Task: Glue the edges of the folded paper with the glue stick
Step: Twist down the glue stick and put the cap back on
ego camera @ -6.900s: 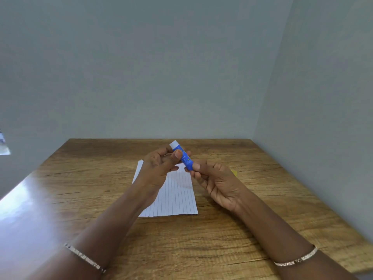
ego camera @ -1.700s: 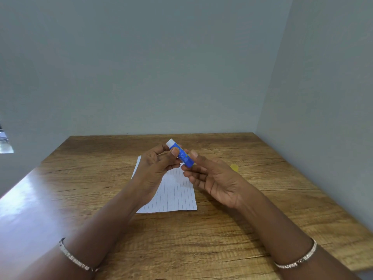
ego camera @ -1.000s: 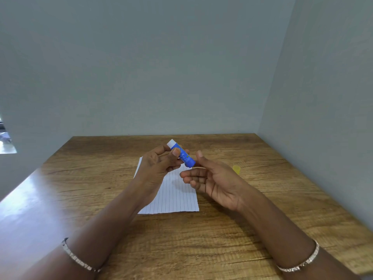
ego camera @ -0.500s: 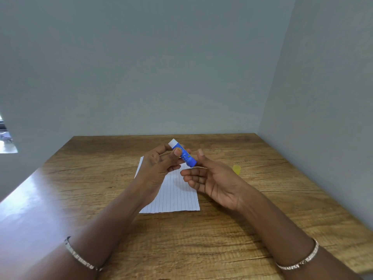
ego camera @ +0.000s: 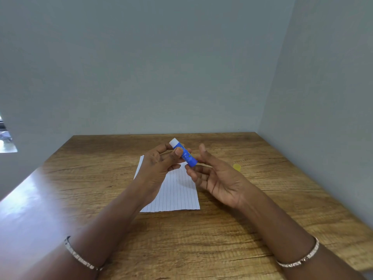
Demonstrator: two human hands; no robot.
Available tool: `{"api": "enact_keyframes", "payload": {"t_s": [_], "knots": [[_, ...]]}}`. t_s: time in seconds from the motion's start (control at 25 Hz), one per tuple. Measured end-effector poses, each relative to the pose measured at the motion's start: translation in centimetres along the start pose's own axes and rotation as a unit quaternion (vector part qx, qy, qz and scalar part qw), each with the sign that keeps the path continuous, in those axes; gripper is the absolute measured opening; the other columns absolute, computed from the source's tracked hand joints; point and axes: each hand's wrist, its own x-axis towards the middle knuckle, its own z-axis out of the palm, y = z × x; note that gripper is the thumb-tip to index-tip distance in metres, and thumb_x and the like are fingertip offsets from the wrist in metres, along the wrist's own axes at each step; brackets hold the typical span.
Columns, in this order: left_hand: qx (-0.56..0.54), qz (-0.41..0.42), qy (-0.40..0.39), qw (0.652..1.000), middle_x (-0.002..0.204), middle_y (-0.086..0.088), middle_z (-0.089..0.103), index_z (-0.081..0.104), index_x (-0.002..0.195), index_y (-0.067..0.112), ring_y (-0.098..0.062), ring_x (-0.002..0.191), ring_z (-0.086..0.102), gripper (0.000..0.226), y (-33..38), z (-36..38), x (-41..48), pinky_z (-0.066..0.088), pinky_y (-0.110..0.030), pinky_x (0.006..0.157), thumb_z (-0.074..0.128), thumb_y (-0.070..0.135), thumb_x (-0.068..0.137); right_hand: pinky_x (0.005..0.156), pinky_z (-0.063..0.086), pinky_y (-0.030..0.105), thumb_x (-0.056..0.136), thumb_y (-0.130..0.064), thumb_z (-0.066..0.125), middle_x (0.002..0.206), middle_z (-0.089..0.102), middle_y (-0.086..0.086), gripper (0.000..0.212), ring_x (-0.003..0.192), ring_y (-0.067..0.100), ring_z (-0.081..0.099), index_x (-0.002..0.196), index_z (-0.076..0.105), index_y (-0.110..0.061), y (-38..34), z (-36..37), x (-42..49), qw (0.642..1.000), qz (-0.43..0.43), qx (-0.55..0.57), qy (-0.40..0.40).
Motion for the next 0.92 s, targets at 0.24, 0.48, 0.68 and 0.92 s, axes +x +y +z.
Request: {"api": "enact_keyframes", "payload": {"t_s": [0.24,0.48,0.68,0.92], "knots": [[0.015,0.007,-0.004,1.000,0.112,-0.009,0.076,0.068,0.112,0.012,-0.018,0.101,0.070,0.034,0.07,0.06,-0.08,0.048,-0.033,0.091,0.066,0.032,0.086,0.072,0.062,0.024,0.088,0.002,0.069,0.093,0.070,0.017,0.008,0.074,0.017,0.072,0.092,0.064,-0.003,0.22,-0.05,0.05,0.999,-0.035,-0.020,-0.009],[0.011,0.006,0.005,1.000,0.109,-0.007,0.077,0.068,0.112,0.012,-0.016,0.098,0.070,0.035,0.01,-0.09,-0.01,0.048,-0.034,0.090,0.066,0.034,0.085,0.073,0.064,0.031,0.090,-0.022,0.073,0.091,0.072,0.018,0.020,0.078,0.023,0.073,0.099,0.073,-0.004,-0.07,0.39,-0.33,1.000,0.005,-0.015,0.002],[0.019,0.011,-0.001,1.000,0.111,-0.009,0.076,0.067,0.115,0.010,-0.019,0.101,0.070,0.038,-0.06,-0.03,-0.03,0.048,-0.035,0.091,0.066,0.033,0.085,0.070,0.063,0.027,0.094,-0.015,0.066,0.089,0.071,0.018,0.025,0.075,0.018,0.071,0.112,0.067,0.003,0.15,0.33,-0.18,1.000,-0.006,-0.007,-0.011],[0.009,0.013,0.000,1.000,0.112,-0.007,0.076,0.066,0.116,0.011,-0.017,0.101,0.070,0.037,0.03,0.05,0.07,0.046,-0.034,0.090,0.067,0.033,0.086,0.069,0.063,0.027,0.091,-0.006,0.069,0.085,0.073,0.020,0.010,0.068,0.019,0.071,0.096,0.067,0.002,0.43,0.47,-0.06,0.995,-0.092,-0.030,0.012]]}}
